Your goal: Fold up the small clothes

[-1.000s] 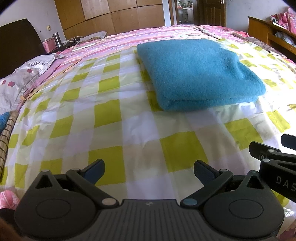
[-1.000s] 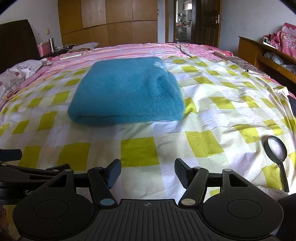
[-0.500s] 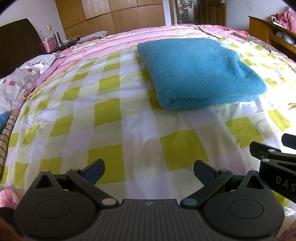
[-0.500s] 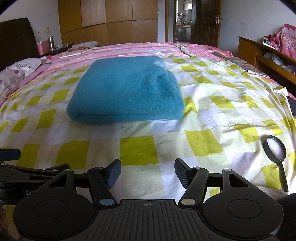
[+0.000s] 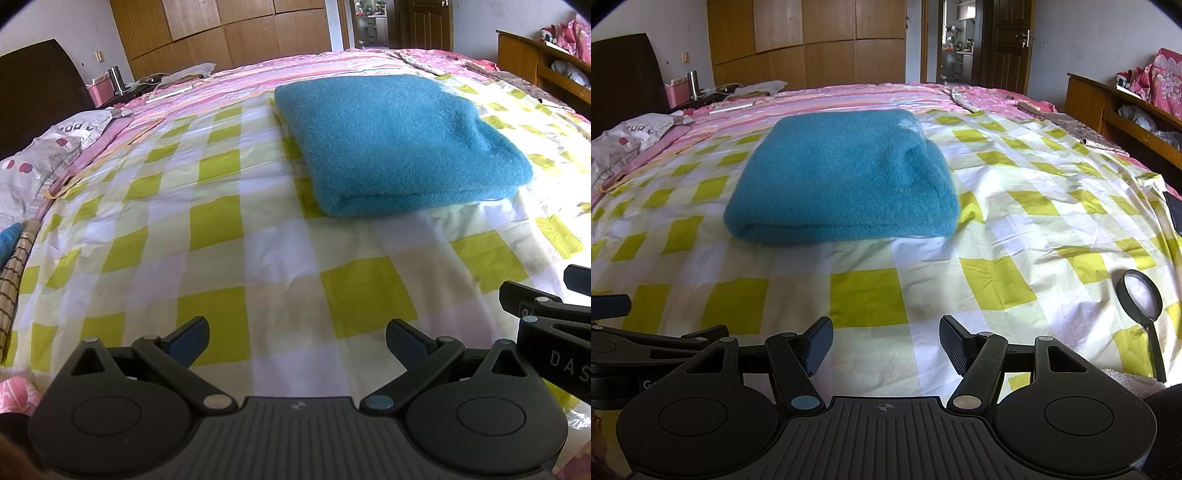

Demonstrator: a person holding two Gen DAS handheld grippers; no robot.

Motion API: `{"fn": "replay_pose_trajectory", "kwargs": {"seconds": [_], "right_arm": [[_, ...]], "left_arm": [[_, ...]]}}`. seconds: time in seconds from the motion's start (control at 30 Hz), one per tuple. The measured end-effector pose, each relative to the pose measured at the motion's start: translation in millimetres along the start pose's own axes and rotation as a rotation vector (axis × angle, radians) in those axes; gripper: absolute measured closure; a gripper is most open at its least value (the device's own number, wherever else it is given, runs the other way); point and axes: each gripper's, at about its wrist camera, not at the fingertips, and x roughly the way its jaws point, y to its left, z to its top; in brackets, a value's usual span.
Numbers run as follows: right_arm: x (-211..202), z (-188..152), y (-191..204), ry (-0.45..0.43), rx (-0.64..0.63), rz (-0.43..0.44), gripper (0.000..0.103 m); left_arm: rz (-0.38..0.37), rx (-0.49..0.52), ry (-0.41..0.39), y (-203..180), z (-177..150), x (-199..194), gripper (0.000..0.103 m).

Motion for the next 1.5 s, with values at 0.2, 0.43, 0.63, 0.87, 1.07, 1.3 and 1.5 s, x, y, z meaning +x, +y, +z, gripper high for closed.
{"fn": "replay_pose_trajectory", "kwargs": {"seconds": [0.2, 0.43, 0.63, 0.87, 1.07, 1.3, 1.5], "right_arm": [[0.0, 0.1, 0.2, 0.0, 0.0, 0.0, 0.039], [1.3, -1.6, -0.3, 0.003, -0.002, -0.001, 0.039], [1.4, -1.7, -0.6, 0.004, -0.003, -0.001, 0.039], [1.4, -0.9, 0.3, 0.004, -0.002, -0.001, 0.039], [1.1, -0.8, 0.5, 0.005, -0.002, -0.001, 0.039], [2.3, -3.1, -1.7, 0.006, -0.002, 0.0, 0.039], [2.5, -3.0, -1.6, 0.008, -0.003, 0.0, 0.039]], "left_arm": [[0.0, -0.001, 0.003, -0.2, -0.1, 0.6, 0.0], [-0.002, -0.002, 0.006, 0.0, -0.3, 1.6, 0.0], [-0.004, -0.003, 0.009, 0.1, -0.5, 2.2, 0.0], [-0.004, -0.003, 0.011, -0.3, -0.7, 2.7, 0.0], [-0.005, -0.002, 0.014, -0.7, -1.6, 3.5, 0.0], [0.0, 0.004, 0.014, -1.7, -2.0, 3.4, 0.0], [0.001, 0.006, 0.014, -1.7, -2.3, 3.2, 0.0]]}}
